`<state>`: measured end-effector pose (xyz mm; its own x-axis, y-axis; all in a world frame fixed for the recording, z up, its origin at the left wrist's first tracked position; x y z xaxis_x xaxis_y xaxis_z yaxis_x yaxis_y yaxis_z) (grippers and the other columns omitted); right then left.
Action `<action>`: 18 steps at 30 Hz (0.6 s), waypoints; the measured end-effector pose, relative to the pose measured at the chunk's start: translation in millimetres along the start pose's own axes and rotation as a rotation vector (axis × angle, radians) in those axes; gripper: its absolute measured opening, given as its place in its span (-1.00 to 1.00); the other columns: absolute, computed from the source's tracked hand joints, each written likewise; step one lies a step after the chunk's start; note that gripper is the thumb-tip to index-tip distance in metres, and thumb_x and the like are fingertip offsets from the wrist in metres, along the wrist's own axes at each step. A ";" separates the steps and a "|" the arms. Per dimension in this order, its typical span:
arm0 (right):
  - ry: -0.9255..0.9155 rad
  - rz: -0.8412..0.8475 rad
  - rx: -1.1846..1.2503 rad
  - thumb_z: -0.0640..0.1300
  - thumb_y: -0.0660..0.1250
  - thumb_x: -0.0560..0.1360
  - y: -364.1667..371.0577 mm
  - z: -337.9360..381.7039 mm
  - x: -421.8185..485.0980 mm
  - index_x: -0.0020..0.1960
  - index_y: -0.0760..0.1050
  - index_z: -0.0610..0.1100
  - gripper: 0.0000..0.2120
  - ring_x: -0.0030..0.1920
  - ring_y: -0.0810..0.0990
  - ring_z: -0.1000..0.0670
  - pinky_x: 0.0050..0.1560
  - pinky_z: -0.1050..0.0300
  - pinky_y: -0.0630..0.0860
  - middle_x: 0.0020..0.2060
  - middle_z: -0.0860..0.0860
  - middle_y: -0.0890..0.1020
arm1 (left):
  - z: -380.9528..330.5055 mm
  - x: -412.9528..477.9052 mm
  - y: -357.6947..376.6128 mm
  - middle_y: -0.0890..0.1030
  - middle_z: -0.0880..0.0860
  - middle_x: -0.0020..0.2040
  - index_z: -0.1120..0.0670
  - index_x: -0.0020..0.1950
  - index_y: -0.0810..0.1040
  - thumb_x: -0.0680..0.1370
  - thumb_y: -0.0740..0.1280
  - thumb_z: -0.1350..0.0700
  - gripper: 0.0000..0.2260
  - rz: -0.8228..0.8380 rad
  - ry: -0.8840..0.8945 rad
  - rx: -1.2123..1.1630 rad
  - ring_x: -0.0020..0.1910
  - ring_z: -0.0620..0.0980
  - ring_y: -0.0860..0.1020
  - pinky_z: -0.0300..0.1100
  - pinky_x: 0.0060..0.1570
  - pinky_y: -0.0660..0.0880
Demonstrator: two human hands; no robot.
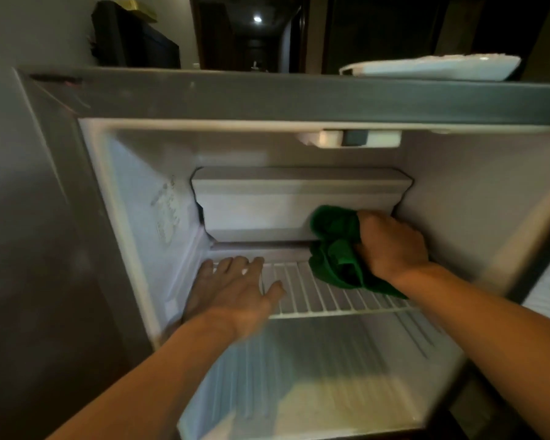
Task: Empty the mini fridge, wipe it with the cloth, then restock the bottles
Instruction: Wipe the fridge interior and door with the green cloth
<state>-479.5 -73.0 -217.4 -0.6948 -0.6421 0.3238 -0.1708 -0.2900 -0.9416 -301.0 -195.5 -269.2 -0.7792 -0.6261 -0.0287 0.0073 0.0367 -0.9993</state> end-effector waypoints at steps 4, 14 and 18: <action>0.116 0.095 0.431 0.53 0.26 0.22 8.7 -5.7 -7.3 0.24 0.50 -0.02 -0.19 0.13 0.60 -0.11 0.14 0.03 0.55 0.17 -0.06 0.61 | -3.5 2.2 -2.0 0.14 -0.02 0.59 -0.11 0.60 0.02 0.61 -0.12 -0.29 -0.42 -0.025 -0.007 0.033 0.56 0.00 0.12 -0.01 0.49 0.05; -0.112 0.112 0.235 0.11 0.39 0.43 -1.0 17.5 -29.2 0.43 0.17 0.14 -0.35 0.21 0.47 -0.27 0.20 -0.10 0.47 0.30 -0.09 0.31 | 2.7 5.8 1.7 0.13 -0.02 0.60 -0.11 0.60 -0.02 0.59 -0.16 -0.30 -0.40 -0.023 -0.003 0.037 0.55 0.01 0.13 0.01 0.49 0.09; -0.447 0.029 -0.393 0.02 0.39 0.46 -40.9 39.0 -27.8 0.45 0.22 0.09 -0.39 0.25 0.39 -0.30 0.20 -0.17 0.37 0.36 -0.15 0.26 | 2.4 3.2 0.2 0.10 -0.01 0.60 -0.09 0.60 -0.03 0.60 -0.14 -0.30 -0.39 -0.016 -0.022 0.026 0.56 0.02 0.11 0.00 0.50 0.04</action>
<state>-425.9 -71.0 -184.3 -0.3563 -0.9069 0.2249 -0.4612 -0.0386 -0.8865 -301.9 -199.3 -269.5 -0.7657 -0.6431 -0.0129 0.0113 0.0067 -0.9999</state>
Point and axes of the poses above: each hand's wrist, its own x-axis towards the middle knuckle, its own y-axis out of the palm, z = x × y, the point moved 4 cm from there along x, towards the middle knuckle
